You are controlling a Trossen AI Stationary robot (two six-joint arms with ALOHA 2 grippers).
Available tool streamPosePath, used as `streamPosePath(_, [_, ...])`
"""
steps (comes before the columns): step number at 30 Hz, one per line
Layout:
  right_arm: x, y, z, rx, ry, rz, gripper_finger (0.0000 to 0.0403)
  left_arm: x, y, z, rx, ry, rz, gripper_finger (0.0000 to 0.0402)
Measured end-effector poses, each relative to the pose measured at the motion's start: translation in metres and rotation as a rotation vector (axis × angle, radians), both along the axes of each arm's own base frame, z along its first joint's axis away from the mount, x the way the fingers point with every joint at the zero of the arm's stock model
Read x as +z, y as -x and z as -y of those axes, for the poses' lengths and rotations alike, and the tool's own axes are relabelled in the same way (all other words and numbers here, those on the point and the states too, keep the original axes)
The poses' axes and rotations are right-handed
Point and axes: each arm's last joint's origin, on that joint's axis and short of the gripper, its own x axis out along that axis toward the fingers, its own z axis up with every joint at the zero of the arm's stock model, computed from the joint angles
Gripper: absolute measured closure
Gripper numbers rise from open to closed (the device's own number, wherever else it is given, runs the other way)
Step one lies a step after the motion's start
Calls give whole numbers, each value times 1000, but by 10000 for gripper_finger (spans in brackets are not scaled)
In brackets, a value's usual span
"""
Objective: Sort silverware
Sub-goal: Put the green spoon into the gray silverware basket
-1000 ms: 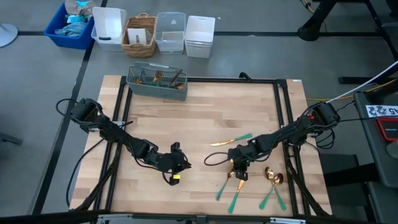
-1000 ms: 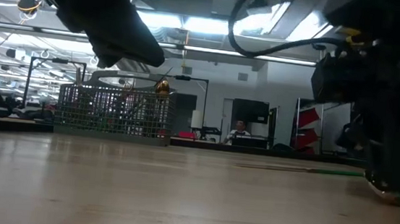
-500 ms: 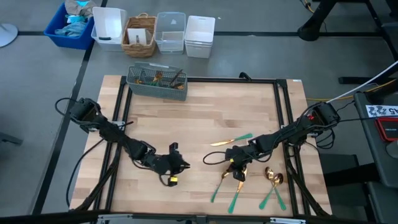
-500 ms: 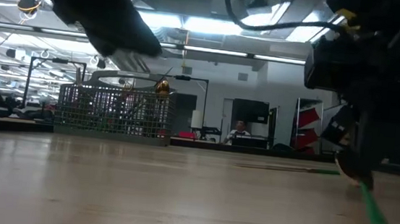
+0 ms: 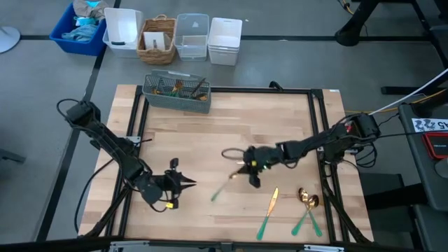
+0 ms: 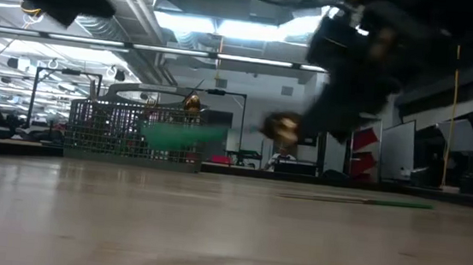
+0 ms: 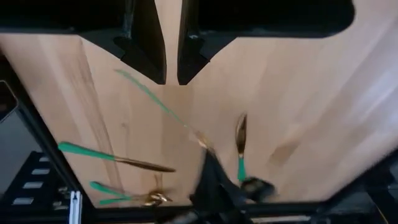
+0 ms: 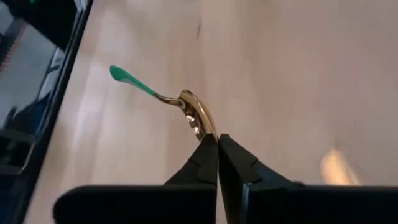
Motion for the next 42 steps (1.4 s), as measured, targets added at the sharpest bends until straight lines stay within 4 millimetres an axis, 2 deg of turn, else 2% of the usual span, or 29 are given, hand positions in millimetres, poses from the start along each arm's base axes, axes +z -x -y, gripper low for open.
streamPosePath(5, [35, -28, 37, 4, 176, 117, 400, -27, 12, -12, 9, 42, 31, 369])
streamPosePath(10, [91, -51, 77, -28, 476, 131, 400, -41, 19, -23, 5, 93, 108, 369])
streamPosePath(16, [167, -55, 119, -196, 936, 16, 400, -50, 23, -31, 28, 132, 118, 369])
streamPosePath(19, [196, -52, 137, -279, 1086, -6, 400, -50, 23, -32, 33, 128, 116, 369])
streamPosePath(21, [209, -49, 149, -304, 1155, -15, 401, -49, 22, -32, 18, 95, 124, 369])
streamPosePath(25, [214, -43, 174, -347, 1208, -30, 401, -42, 20, -30, -28, 23, 171, 369])
streamPosePath(31, [195, -45, 206, -338, 1187, -117, 401, -36, 10, -37, -94, 11, 203, 369])
streamPosePath(38, [170, -62, 215, -258, 1172, -136, 401, -33, -7, -60, -161, -19, 212, 369])
streamPosePath(42, [163, -70, 218, -244, 1198, -127, 401, -33, -15, -78, -125, -90, 210, 369])
